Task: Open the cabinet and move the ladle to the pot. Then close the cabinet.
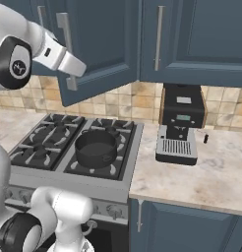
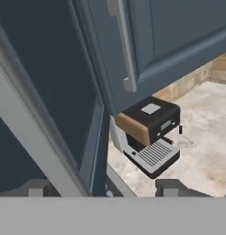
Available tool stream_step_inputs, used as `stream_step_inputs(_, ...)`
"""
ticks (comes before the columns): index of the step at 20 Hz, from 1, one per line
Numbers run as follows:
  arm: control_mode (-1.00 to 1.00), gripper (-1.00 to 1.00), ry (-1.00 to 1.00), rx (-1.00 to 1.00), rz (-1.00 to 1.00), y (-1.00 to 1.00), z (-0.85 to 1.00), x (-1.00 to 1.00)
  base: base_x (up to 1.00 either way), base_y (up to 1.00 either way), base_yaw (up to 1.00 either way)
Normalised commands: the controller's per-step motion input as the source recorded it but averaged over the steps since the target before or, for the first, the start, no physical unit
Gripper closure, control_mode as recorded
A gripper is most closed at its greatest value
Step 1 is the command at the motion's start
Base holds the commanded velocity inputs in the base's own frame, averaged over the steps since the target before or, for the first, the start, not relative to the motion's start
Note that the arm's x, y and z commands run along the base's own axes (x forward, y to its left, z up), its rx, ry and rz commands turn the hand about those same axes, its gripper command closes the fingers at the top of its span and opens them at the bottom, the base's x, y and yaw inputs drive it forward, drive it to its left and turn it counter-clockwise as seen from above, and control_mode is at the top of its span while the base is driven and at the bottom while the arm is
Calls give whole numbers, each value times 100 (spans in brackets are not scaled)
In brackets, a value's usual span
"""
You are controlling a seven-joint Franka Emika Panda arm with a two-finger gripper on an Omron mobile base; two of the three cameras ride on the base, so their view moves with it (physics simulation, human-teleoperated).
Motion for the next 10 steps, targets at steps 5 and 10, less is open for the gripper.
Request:
stream_step_inputs(5, -100, -100, -5, -4, 0, 100, 0, -98, 0, 0, 0)
stream_step_inputs(10, -100, -100, -1, -11, 0, 100, 0, -85, 0, 0, 0)
